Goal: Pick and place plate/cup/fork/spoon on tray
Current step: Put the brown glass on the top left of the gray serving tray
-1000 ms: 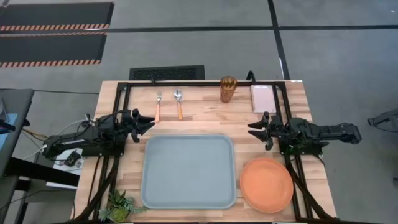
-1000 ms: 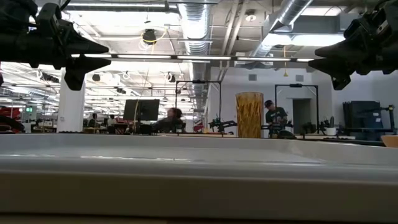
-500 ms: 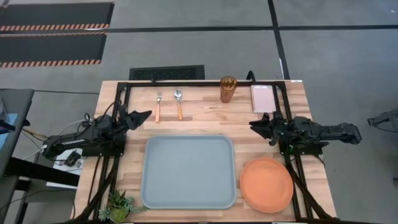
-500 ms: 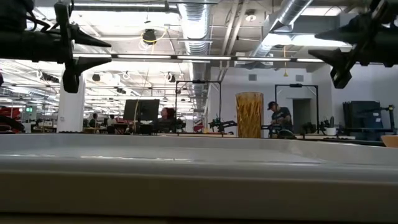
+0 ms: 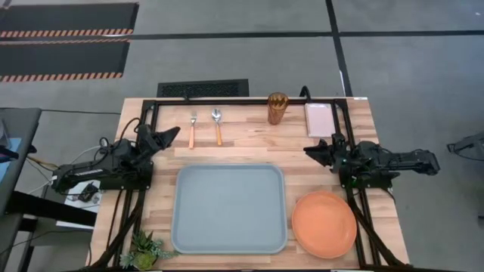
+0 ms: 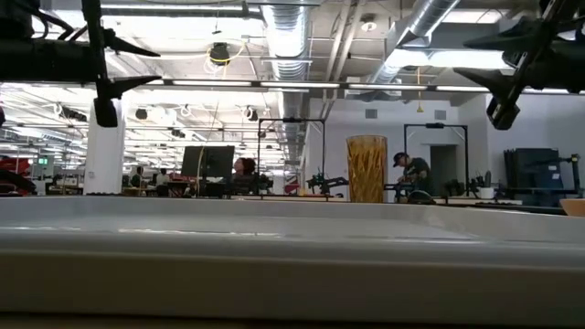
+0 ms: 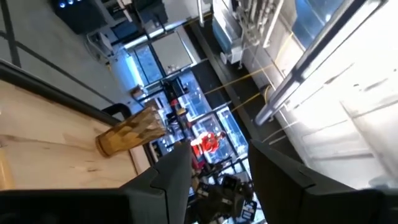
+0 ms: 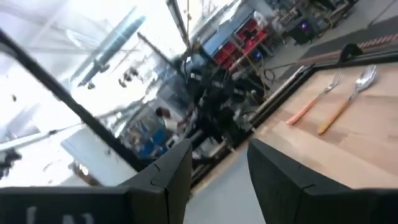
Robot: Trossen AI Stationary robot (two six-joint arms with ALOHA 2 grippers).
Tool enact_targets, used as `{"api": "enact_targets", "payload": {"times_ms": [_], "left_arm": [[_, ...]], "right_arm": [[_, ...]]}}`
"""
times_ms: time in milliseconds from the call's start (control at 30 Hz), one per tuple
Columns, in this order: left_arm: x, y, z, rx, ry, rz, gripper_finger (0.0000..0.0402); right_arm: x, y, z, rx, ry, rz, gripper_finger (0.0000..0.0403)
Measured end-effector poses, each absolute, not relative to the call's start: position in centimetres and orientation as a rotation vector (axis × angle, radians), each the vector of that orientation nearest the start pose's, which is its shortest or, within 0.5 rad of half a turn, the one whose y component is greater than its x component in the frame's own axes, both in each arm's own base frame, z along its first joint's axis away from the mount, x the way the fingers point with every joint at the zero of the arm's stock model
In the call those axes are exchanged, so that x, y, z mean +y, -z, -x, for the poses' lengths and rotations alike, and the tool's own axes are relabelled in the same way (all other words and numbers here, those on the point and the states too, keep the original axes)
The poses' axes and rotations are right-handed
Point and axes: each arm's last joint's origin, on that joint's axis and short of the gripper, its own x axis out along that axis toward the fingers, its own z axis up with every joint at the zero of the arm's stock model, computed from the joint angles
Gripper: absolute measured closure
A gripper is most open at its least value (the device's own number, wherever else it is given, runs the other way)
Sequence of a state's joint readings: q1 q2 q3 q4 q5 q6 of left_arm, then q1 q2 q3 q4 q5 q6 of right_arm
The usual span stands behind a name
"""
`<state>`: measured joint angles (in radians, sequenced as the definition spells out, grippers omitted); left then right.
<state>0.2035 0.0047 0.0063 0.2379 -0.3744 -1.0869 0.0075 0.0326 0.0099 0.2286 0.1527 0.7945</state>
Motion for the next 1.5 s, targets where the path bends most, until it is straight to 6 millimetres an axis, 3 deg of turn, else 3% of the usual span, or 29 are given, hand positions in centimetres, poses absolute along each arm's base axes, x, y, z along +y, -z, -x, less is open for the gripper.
{"api": "enact_targets", "payload": {"times_ms": [200, 367, 500, 633, 800, 900, 1000, 1200, 1367, 1500], "left_arm": [[2.9, -20.0, -8.8, -0.573, -0.362, 1.112, 0.0204], [2.9, -23.0, -8.7, -0.633, -0.320, 1.098, 0.0147], [3.0, -26.2, -9.4, -0.607, -0.318, 1.046, 0.0117], [3.1, -29.3, -11.3, -0.485, -0.272, 1.001, 0.0109], [3.2, -32.2, -14.8, -0.189, -0.200, 0.918, 0.0109], [3.4, -33.7, -16.6, -0.127, -0.167, 0.864, 0.0109], [4.0, -35.4, -17.9, -0.148, -0.184, 0.855, 0.0109], [5.5, -36.9, -18.6, -0.198, -0.246, 0.887, 0.0109], [6.3, -36.6, -18.3, -0.186, -0.290, 0.913, 0.0109], [6.6, -36.3, -18.2, -0.157, -0.301, 0.924, 0.0109]], "right_arm": [[-1.1, -21.0, -8.8, -0.529, 0.123, -0.852, 0.0221], [-1.5, -26.6, -7.3, -0.615, 0.194, -0.705, 0.0205], [-1.8, -31.0, -7.5, -0.477, 0.299, -0.573, 0.0177], [-2.0, -34.8, -8.8, -0.262, 0.344, -0.487, 0.0145], [-2.2, -37.1, -11.2, 0.190, 0.403, -0.383, 0.0133], [-3.0, -37.5, -12.9, 0.372, 0.545, -0.371, 0.0133], [-4.8, -37.3, -14.7, 0.422, 0.771, -0.490, 0.0133], [-10.4, -33.9, -17.7, 0.522, 1.114, -0.660, 0.0133], [-16.0, -31.7, -18.9, 0.532, 1.063, -0.860, 0.0133], [-18.9, -29.9, -19.4, 0.547, 1.063, -0.926, 0.0133]]}}
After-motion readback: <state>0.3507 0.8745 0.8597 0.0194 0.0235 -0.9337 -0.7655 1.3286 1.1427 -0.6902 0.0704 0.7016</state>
